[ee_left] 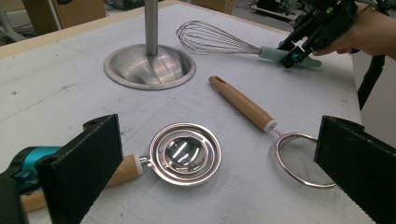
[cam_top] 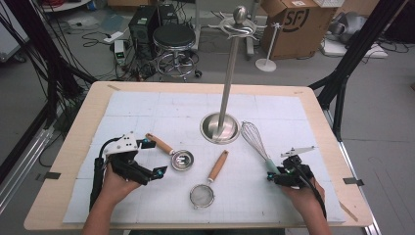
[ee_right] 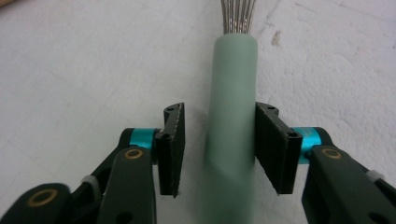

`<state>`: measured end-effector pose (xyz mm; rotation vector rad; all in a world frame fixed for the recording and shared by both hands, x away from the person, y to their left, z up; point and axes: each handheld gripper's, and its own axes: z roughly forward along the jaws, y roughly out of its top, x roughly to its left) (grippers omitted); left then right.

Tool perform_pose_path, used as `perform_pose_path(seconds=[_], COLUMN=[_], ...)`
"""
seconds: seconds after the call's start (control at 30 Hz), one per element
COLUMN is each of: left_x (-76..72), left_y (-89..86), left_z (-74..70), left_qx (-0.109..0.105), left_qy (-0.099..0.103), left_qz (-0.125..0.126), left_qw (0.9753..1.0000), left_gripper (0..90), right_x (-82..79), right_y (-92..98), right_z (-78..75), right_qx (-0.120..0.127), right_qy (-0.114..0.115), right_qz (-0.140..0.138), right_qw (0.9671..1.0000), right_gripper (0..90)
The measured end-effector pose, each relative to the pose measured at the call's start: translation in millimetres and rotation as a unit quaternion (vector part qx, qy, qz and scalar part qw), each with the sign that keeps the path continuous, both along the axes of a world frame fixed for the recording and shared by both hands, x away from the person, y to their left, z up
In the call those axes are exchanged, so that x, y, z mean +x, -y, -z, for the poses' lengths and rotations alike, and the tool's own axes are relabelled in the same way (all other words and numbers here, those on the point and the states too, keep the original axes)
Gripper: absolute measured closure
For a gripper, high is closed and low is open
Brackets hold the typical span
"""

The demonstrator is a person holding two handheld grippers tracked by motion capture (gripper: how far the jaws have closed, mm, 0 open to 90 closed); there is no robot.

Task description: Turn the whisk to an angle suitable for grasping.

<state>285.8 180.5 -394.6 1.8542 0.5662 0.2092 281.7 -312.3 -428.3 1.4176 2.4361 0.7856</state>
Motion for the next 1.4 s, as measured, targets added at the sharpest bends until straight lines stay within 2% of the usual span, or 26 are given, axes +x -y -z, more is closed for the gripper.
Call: perform_pose_path(seconds=[0.23, 0.4, 0.53, 0.67, 0.7, 0.87, 1.17, 1.4], left_x=[0.5, 0.2, -0.1, -0.3, -0.2, -0.2, 0.6, 0.3], left_y=[0.5, -1.0, -1.8, -2.4, -2.4, -2.5, -3.2, -3.5], left_z=[0.5, 0.0, 0.5, 0.3, 0.3, -0.1, 0.1, -0.1], left_qx=[0.001, 0.001, -0.001, -0.003, -0.003, -0.004, -0.002, -0.001], left_qy=[0.0, 0.001, 0.0, 0.0, 0.0, 0.0, 0.001, 0.001], left_qz=[-0.001, 0.0, -0.001, -0.002, -0.002, -0.001, 0.0, -0.001], left_qw=[1.0, 1.0, 1.0, 1.0, 1.0, 1.0, 1.0, 1.0], left_gripper=[1.7, 1.6, 1.6, 1.7, 1.6, 1.6, 1.6, 1.6], right_x=[12.7, 21.2, 25.8, 29.5, 29.8, 30.5, 29.7, 26.3], right_y=[-5.8, -9.7, -11.2, -10.7, -10.7, -9.3, -3.7, 0.2], right_z=[0.8, 0.8, -0.5, -0.3, -0.3, -0.8, -2.6, -8.2], right_qx=[0.004, -0.005, -0.013, -0.022, -0.023, -0.026, -0.005, -0.006], right_qy=[0.003, 0.003, -0.001, 0.0, 0.001, 0.001, -0.011, 0.002], right_qz=[-0.009, -0.008, -0.004, -0.002, 0.0, 0.0, -0.005, -0.014], right_qw=[0.9999, 0.9999, 0.9999, 0.9998, 0.9997, 0.9997, 0.9999, 0.9999], right_gripper=[50.5, 51.1, 53.4, 62.8, 66.1, 69.0, 69.3, 69.4])
